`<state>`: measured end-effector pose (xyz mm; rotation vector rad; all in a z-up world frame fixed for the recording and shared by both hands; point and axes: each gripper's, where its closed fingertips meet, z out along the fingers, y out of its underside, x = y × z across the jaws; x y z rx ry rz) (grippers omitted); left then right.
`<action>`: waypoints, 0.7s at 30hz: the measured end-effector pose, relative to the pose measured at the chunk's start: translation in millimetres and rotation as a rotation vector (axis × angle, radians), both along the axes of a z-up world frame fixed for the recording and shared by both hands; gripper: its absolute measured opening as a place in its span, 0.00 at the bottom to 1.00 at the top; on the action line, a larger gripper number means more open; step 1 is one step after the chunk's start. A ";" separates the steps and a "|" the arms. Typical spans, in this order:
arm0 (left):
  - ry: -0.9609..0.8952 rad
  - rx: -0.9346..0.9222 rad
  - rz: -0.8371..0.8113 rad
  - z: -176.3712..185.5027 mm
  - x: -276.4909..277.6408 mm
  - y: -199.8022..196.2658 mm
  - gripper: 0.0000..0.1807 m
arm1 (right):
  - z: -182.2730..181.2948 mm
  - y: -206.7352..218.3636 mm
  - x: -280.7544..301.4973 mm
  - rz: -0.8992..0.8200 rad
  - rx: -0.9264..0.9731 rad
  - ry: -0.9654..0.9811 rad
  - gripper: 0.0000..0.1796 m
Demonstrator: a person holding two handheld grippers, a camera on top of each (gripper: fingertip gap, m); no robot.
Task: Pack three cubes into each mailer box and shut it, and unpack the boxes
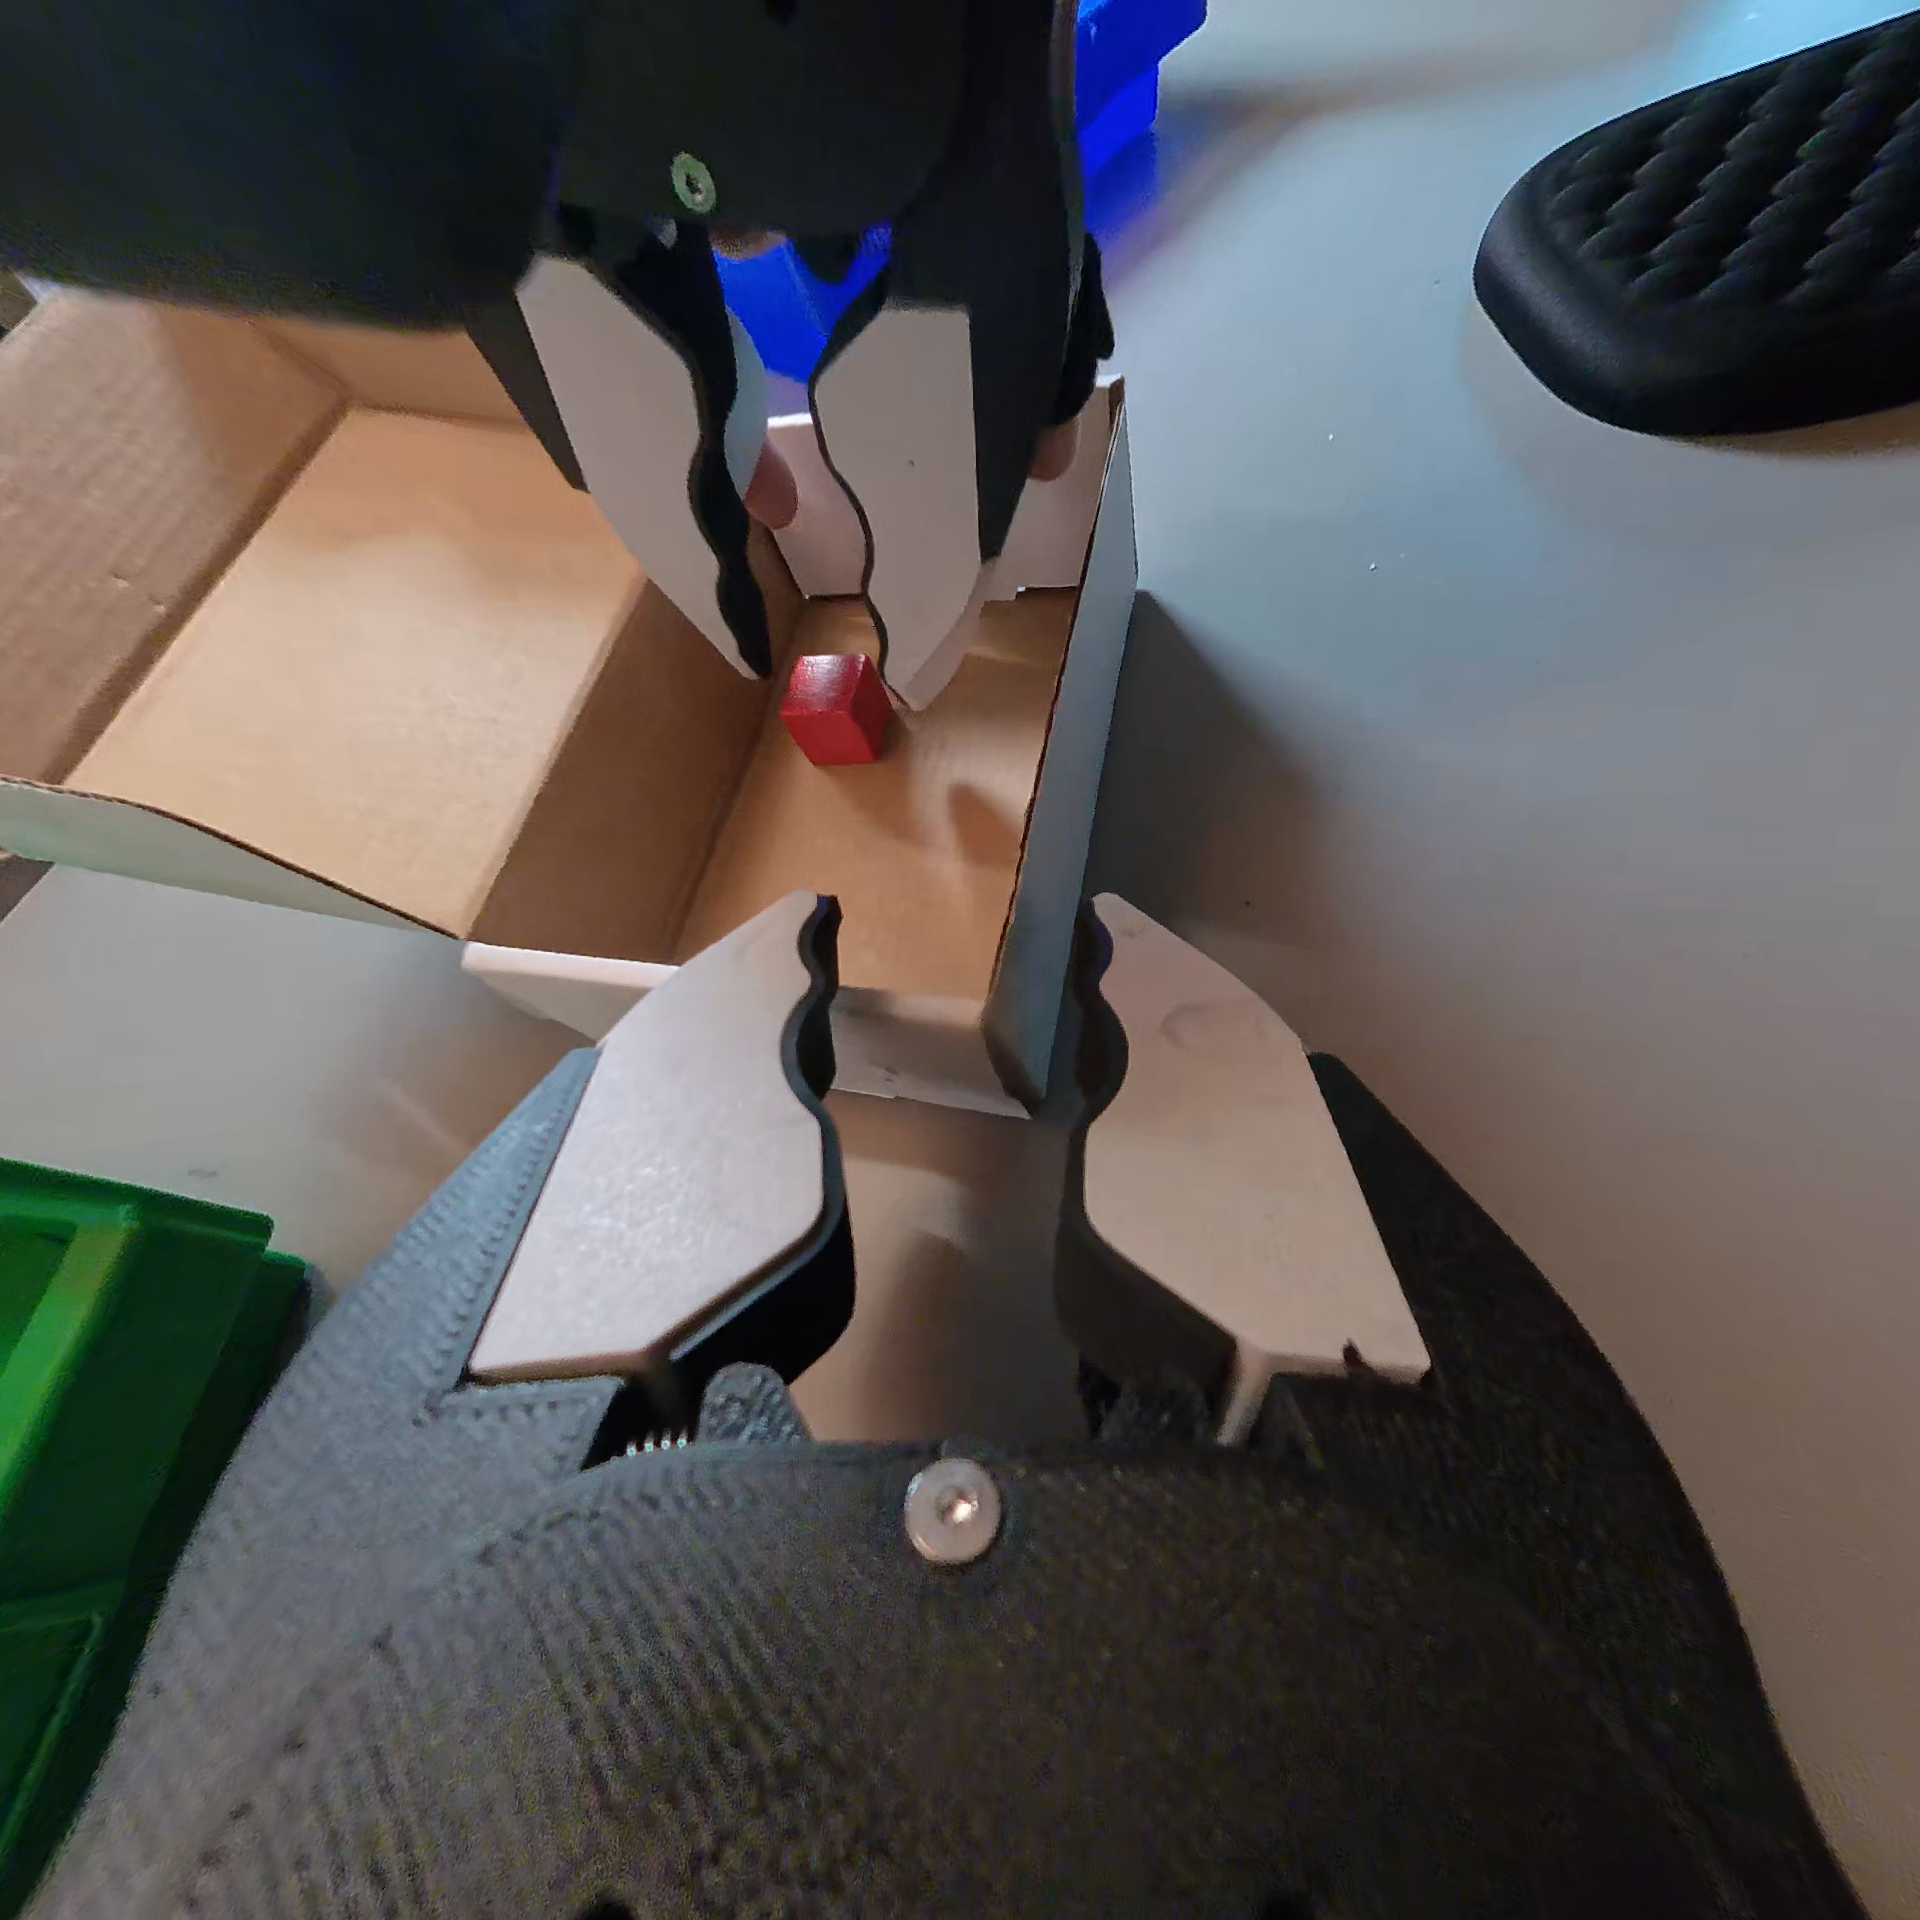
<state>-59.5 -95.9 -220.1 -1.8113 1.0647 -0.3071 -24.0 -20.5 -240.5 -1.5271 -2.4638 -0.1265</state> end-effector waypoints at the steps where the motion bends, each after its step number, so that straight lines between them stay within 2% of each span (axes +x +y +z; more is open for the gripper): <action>1: -0.001 -0.001 0.001 0.1 -0.3 0.0 0.24 | -2.2 1.2 0.5 0.003 0.005 -0.011 0.20; 3: -0.005 -0.003 0.003 0.4 -0.8 -0.1 0.25 | -8.1 5.1 1.3 0.016 0.026 -0.031 0.19; 6: -0.018 -0.013 0.005 1.2 -1.2 -0.7 0.27 | -7.7 2.7 -2.3 0.022 0.004 -0.003 0.12; 12: -0.075 -0.009 0.009 11.9 -1.5 -2.4 0.30 | 46.9 0.6 -1.2 -0.009 -0.044 0.158 0.12; 17: -0.096 0.012 0.018 20.3 -3.2 -2.6 0.30 | 107.0 40.3 36.0 -0.117 0.045 0.208 0.12; 21: -0.102 0.023 0.030 23.5 -5.4 -1.3 0.31 | 128.1 88.1 88.0 -0.257 0.121 0.142 0.12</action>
